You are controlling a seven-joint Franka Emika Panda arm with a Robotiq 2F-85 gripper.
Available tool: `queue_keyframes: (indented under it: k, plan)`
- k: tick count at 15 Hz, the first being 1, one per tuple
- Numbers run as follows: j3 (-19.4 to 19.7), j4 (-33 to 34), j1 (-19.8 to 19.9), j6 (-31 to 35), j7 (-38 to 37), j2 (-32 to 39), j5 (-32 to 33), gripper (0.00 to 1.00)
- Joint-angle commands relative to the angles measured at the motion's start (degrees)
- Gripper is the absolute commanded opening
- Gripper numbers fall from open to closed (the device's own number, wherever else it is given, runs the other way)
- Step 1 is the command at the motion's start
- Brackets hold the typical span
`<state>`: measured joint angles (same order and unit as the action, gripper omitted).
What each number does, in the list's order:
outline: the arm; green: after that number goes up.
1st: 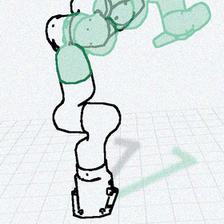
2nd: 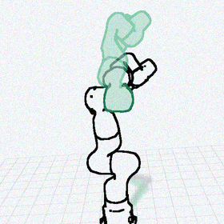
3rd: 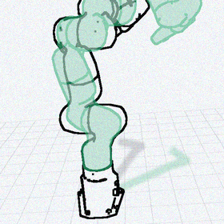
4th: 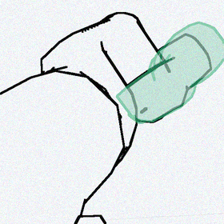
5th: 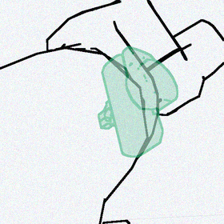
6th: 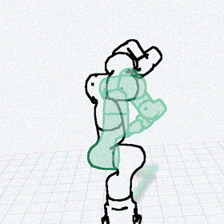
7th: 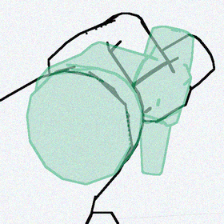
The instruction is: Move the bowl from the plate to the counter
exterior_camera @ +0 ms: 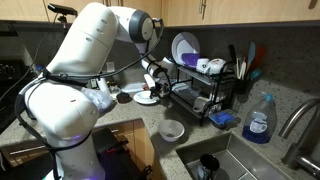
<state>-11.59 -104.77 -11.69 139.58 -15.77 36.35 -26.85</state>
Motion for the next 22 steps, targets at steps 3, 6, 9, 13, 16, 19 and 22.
queue_keyframes:
  k: [3, 6, 9, 13, 16, 19, 22]
  plan:
    - [-4.85, -1.44, 4.67, 4.56, 7.48, 1.89, -8.19, 0.03]
    - [-7.34, -1.63, 7.41, 6.37, 14.46, 3.68, -14.71, 0.38]
    - [-8.37, -1.94, 9.12, 6.98, 19.66, 4.47, -20.08, 0.57]
    - [-8.1, -2.24, 9.27, 6.79, 24.62, 3.87, -26.23, 0.8]
    - [-7.19, -2.27, 8.31, 6.4, 26.27, 3.38, -28.27, 0.8]
    - [-6.82, -2.3, 7.7, 6.48, 26.6, 3.08, -28.21, 0.65]
    - [-6.71, -1.94, 7.1, 6.08, 26.69, 3.17, -27.59, 0.72]
